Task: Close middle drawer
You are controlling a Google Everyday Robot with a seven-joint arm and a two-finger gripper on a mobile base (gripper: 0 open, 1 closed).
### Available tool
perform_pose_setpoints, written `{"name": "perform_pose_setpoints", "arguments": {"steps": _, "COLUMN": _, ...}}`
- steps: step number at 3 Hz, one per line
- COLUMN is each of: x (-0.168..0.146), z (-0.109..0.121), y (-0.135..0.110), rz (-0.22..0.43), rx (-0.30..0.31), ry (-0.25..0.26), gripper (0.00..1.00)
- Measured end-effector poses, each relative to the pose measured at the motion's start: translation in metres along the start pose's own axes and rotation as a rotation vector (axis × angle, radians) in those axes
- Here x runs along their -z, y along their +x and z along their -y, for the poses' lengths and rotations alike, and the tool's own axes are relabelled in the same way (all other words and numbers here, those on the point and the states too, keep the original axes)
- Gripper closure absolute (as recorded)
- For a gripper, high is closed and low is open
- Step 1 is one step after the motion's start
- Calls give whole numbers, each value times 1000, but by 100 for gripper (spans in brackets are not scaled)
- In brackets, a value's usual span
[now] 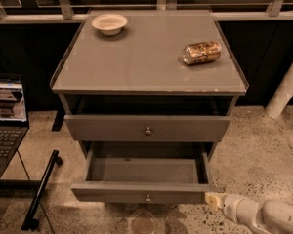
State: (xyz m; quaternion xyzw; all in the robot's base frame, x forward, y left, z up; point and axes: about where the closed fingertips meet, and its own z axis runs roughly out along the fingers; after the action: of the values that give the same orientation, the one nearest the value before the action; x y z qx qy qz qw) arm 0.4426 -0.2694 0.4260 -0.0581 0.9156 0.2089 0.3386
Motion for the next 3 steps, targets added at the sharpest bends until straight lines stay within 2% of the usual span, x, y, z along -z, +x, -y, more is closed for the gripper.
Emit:
{"name": "perform_pose_setpoints", "arguments": {"steps": 1, "x": -9, "z": 3, "y": -5, "rz": -4, "rx": -13, "ry": -10, "gripper": 100}}
{"name": "perform_pose_setpoints", "arguments": {"steps": 3, "x": -36, "z": 4, "y": -22, "rz": -20, "rx": -2, "ry": 5, "gripper": 100}}
